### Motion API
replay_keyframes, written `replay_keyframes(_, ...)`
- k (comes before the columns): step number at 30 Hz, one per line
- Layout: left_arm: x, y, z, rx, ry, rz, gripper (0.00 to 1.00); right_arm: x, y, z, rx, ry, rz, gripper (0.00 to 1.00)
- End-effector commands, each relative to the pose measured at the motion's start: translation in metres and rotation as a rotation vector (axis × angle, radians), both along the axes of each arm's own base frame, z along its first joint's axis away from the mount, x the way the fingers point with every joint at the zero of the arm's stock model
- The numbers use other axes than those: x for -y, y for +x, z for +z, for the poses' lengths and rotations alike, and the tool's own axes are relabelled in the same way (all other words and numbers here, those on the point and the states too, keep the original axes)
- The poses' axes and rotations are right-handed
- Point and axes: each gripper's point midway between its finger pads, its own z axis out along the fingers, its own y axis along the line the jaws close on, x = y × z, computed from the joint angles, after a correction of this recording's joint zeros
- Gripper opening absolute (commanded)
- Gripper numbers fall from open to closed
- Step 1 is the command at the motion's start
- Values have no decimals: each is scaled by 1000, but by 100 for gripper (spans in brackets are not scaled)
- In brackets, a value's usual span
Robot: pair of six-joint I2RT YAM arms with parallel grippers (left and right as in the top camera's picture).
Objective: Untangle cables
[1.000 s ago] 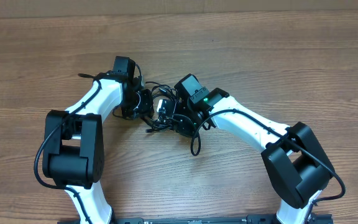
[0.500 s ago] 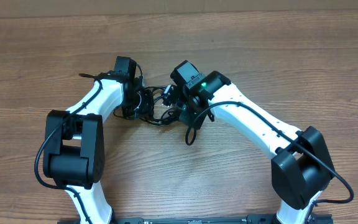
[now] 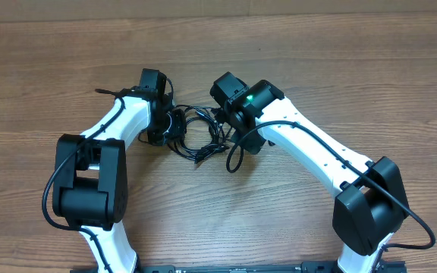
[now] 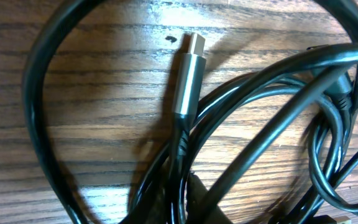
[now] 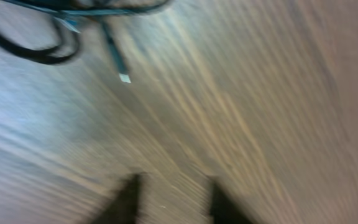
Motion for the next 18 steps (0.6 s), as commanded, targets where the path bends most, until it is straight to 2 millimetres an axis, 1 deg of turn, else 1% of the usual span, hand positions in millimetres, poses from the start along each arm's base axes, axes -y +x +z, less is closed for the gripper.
replay_keyframes(1,-1,-2,-3,-4,2,-10,22,-36,-10,18,-52,219,18,56)
replay_keyframes(2,0,-2,-2,-5,-7,-11,28,-40,-10,18,-57,235,20,56)
replay_keyframes(4,0,-2,-2,-5,-7,-11,33,-44,-13,18,-71,259,24,46)
replay_keyframes(5,1,-2,-2,-5,-10,-12,38,-44,-13,18,-74,258,24,34)
replay_keyframes(6,2,-2,-1,-5,-19,-18,38,-44,-14,17,-79,260,24,33)
replay_keyframes(8,13,-2,4,9,-82,-72,38,-42,-17,17,-88,253,23,33)
replay_keyframes(10,26,-2,14,31,-155,-147,37,-40,-16,17,-90,252,17,33)
replay_keyframes(11,28,-1,20,35,-170,-161,37,-39,-15,17,-92,258,1,33)
replay_keyframes(12,28,1,30,36,-167,-163,38,-37,-10,17,-93,283,-47,37)
replay_keyframes(15,23,4,48,42,-130,-172,42,-35,-3,19,-112,348,-109,40)
replay_keyframes(18,16,9,68,54,-77,-178,51,-32,4,23,-162,447,-169,47)
